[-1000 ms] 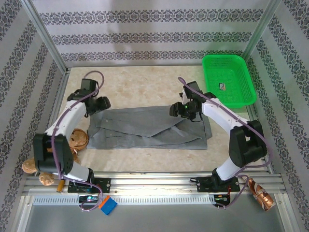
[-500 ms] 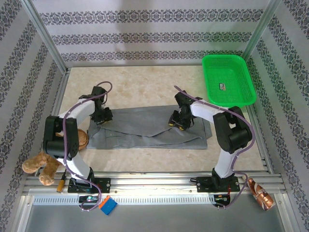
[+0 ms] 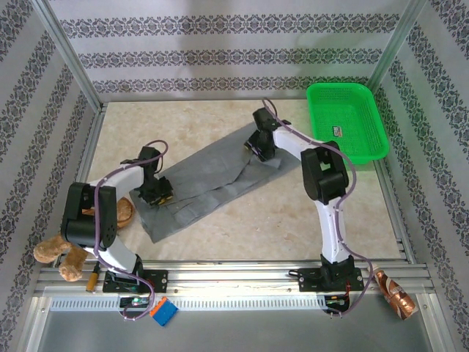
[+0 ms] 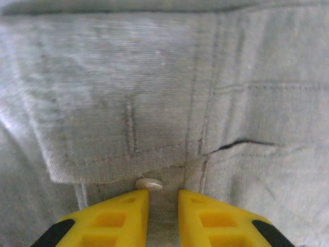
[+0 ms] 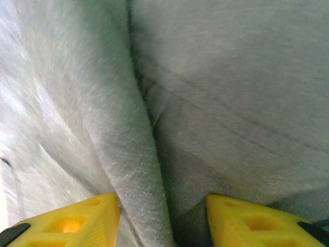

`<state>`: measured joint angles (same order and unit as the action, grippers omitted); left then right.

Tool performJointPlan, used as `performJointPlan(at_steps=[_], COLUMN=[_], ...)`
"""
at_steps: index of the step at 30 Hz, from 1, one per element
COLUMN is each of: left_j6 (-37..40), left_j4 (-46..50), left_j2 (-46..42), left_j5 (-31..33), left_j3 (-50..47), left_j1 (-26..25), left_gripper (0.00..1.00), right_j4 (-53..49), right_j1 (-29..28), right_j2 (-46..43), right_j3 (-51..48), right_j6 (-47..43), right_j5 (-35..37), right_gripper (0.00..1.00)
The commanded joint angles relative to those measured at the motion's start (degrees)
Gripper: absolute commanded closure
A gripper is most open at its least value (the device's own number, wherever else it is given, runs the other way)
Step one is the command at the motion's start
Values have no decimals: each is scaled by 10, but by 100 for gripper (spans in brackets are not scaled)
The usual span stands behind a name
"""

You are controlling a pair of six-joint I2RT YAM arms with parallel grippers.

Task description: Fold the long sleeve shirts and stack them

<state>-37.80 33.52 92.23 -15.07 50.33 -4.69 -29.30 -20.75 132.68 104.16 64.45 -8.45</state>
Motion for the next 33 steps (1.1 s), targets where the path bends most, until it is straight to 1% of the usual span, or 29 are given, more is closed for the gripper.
performJointPlan(at_steps=[1,3,4,6,7,8,9,10,11,12,15,18,21,23,25,26,29,33], left_j6=[-38,-50,-56,-64,-62,-58,-57,-57,-55,-50,-33,-12,10,25,36,42,64,73], left_j4=[-15,-35,-44,-56,-52,-47,-45,-44,-39,-28,20,64,80,87,96,100,105,77], left_j2=[-2,4,10,24,25,21,10,-2,-18,-32,-58,-72,-62,-41,-14,-4,22,41], left_j5=[-47,-71,-85,-116,-122,-125,-129,-132,-131,-128,-122,-106,-99,-92,-81,-70,-12,-31], left_j3=[-25,-34,-37,-39,-37,-35,-36,-39,-38,-33,-3,41,94,124,144,150,147,113], left_j1=[-28,-47,-54,-69,-75,-79,-81,-80,-80,-78,-70,-58,-45,-36,-21,-15,-3,2], left_gripper=[77,76,76,76,76,76,76,76,75,75,75,74,73,72,72,72,72,72], right_j4=[20,44,41,2,-17,-27,-33,-45,-48,-31,-13,-15,-14,-5,4,5,-14,-26], right_j1=[-2,-5,-8,-14,-16,-18,-19,-22,-26,-29,-32,-35,-47,-57,-75,-86,-122,-151], right_j2=[114,195,233,316,337,342,327,299,252,191,27,-99,-180,-199,-197,-191,-160,-120], right_j3=[132,271,346,536,606,632,621,588,521,428,190,20,-107,-159,-184,-185,-164,-154], right_j6=[50,57,60,51,45,40,33,18,-4,-23,-74,-110,-127,-124,-119,-118,-130,-125], right_j5=[-11,-58,-80,-115,-125,-143,-164,-176,-184,-186,-152,-122,-96,-100,-108,-113,-116,-126], right_gripper=[48,47,47,47,46,45,45,44,43,42,38,37,36,36,37,38,38,41])
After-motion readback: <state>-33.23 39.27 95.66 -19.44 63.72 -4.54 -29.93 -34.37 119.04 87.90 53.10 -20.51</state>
